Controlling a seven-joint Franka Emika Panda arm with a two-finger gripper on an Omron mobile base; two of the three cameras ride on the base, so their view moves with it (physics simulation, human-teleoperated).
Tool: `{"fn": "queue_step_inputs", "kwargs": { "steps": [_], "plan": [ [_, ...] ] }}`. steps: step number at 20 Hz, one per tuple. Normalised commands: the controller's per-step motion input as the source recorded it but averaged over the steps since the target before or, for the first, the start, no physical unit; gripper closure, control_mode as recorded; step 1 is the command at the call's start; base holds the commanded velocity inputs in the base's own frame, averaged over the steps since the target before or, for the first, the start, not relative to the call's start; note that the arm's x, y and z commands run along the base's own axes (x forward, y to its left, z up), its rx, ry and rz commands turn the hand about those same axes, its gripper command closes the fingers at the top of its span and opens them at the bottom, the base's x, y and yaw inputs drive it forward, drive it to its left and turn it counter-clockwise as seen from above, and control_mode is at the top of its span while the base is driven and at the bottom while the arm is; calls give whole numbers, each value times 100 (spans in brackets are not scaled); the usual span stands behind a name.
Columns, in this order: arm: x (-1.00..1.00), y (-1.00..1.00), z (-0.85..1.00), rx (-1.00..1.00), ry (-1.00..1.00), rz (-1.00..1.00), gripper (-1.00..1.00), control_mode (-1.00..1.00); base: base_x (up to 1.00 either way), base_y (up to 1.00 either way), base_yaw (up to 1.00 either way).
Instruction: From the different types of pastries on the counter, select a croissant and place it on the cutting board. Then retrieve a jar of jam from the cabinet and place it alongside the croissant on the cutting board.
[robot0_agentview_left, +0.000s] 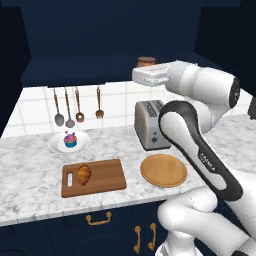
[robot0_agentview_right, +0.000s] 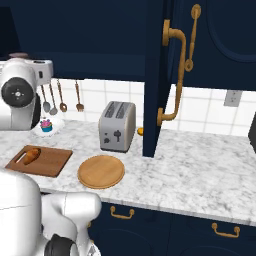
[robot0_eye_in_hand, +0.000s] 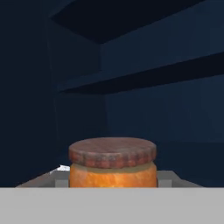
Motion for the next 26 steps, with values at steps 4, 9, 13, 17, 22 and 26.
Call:
{"fn": "queue_step_inputs", "kwargs": {
  "steps": [4, 9, 13, 17, 22, 26],
  "plan": [
    [-100, -60, -5, 0, -2, 44, 100, -100, 0, 0, 0],
    [-81, -35, -61, -1, 0, 41, 100, -100, 0, 0, 0],
    [-48, -29, -95, -7, 0, 47, 100, -100, 0, 0, 0],
    [-6, -22, -100, 0, 0, 48, 100, -100, 0, 0, 0],
    [19, 27, -100, 0, 1, 29, 100, -100, 0, 0, 0],
    [31, 67, -100, 0, 14, 1, 100, -100, 0, 0, 0]
  ]
}}
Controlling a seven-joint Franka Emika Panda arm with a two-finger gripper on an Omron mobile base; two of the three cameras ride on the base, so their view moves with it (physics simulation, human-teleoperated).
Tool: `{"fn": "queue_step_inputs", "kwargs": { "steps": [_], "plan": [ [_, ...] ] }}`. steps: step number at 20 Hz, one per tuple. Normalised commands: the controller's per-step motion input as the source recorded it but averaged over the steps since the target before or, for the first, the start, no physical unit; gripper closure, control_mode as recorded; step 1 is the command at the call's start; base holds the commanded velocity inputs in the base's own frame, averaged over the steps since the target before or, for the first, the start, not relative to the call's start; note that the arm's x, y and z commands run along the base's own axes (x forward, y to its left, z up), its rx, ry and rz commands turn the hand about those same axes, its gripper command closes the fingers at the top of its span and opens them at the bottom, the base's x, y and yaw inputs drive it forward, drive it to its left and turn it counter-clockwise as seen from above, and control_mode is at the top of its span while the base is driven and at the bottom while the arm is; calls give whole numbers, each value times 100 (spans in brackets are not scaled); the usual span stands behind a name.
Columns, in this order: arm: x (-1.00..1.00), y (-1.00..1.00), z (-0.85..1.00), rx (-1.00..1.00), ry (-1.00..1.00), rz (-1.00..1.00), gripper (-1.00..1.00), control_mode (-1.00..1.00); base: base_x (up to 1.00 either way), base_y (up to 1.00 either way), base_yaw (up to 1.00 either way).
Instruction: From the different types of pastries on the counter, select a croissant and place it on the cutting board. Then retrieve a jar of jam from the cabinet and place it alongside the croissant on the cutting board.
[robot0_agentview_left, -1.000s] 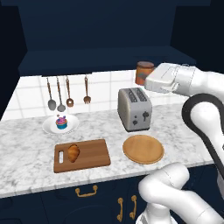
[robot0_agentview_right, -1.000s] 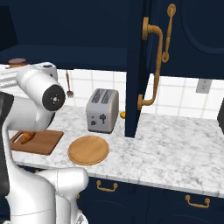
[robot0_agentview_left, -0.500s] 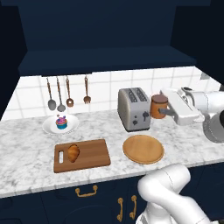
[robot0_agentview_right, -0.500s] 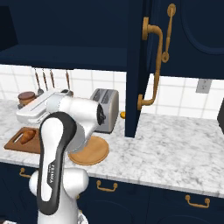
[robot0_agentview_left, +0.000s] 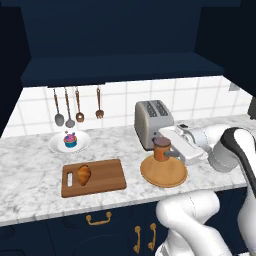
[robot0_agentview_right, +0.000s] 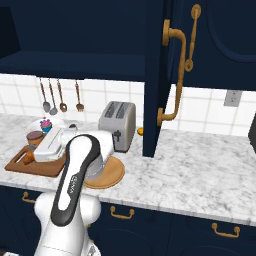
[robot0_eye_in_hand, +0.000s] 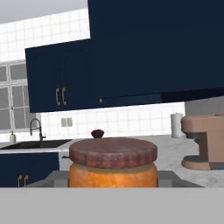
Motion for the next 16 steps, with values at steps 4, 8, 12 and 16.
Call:
{"fn": "queue_step_inputs", "kwargs": {
  "steps": [4, 8, 12, 16],
  "plan": [
    [15, 71, -100, 6, 11, -3, 100, -100, 0, 0, 0],
    [1, 42, -41, 2, 4, -1, 100, -100, 0, 0, 0],
    [0, 3, -28, 1, 0, 0, 100, -100, 0, 0, 0],
    [11, 19, -100, 21, 0, 0, 100, -100, 0, 0, 0]
  ]
}}
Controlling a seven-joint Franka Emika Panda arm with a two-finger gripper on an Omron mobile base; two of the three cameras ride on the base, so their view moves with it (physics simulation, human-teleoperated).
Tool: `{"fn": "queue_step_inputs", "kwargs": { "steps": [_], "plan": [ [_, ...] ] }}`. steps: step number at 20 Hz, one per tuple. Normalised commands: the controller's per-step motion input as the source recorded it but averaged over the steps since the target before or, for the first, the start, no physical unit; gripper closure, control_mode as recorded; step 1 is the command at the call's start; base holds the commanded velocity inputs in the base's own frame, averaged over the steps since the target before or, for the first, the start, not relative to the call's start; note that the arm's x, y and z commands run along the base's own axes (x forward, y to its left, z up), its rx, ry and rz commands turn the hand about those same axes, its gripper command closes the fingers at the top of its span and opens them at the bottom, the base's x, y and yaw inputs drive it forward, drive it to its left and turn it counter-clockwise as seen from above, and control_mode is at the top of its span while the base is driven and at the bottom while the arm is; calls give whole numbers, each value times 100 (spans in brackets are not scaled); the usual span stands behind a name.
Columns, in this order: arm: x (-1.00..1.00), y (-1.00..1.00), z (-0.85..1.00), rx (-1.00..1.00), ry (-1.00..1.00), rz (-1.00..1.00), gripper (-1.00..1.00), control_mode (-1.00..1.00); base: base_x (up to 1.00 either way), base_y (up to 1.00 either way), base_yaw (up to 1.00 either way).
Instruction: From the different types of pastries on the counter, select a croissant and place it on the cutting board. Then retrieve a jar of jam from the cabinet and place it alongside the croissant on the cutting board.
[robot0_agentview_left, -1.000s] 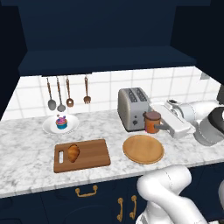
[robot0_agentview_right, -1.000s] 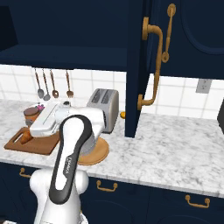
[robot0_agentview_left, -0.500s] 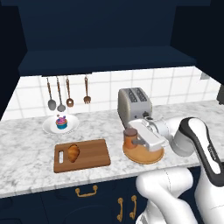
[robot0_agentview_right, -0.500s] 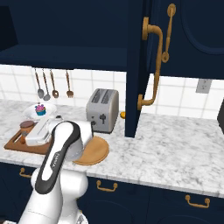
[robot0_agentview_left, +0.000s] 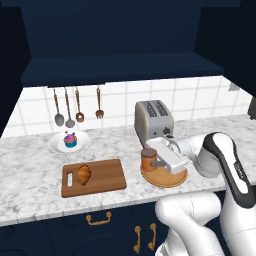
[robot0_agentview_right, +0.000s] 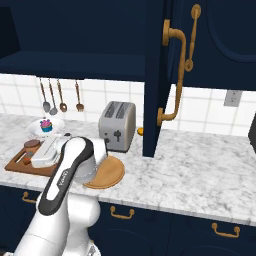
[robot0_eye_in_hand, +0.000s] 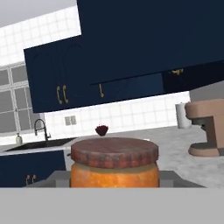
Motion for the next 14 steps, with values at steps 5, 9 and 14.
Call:
{"fn": "queue_step_inputs", "kwargs": {
  "steps": [5, 9, 14],
  "plan": [
    [11, 37, -100, 22, -1, 0, 100, -100, 0, 0, 0],
    [13, 76, -100, 24, -4, 6, 100, -100, 0, 0, 0],
    [5, 73, -100, 20, -7, 6, 100, -100, 0, 0, 0]
  ]
}}
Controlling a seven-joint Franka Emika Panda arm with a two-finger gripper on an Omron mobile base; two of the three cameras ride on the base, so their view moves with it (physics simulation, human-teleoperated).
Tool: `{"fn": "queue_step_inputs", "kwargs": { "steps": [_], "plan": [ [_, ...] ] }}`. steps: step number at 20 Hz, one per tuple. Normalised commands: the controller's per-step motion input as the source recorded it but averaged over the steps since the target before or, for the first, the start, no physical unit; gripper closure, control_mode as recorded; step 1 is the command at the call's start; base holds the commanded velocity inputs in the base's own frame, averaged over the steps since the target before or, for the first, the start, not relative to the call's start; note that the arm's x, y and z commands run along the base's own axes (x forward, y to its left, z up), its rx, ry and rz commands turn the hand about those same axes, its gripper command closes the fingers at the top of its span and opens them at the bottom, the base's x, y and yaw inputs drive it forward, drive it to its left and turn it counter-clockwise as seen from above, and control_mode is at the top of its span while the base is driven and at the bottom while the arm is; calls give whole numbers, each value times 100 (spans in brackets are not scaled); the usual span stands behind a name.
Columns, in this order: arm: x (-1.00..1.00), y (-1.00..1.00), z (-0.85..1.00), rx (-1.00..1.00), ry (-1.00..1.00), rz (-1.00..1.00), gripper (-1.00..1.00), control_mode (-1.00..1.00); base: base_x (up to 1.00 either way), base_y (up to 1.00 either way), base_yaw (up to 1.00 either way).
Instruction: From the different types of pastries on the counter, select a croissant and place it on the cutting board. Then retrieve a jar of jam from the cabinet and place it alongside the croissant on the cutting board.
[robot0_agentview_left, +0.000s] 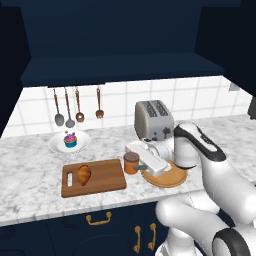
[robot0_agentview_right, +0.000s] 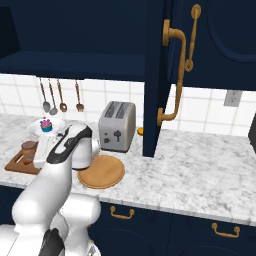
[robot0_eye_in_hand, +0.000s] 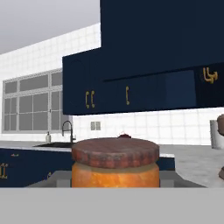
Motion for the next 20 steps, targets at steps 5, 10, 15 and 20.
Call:
{"fn": "queue_step_inputs", "kwargs": {
  "steps": [5, 10, 15, 20],
  "plan": [
    [4, 13, -40, 6, -1, 2, 100, -100, 0, 0, 0],
    [33, -4, -72, 7, 0, -1, 100, -100, 0, 0, 0],
    [25, 1, -23, 0, 0, -23, 100, -100, 0, 0, 0],
    [1, 13, -4, 0, 0, -5, 100, -100, 0, 0, 0]
  ]
}}
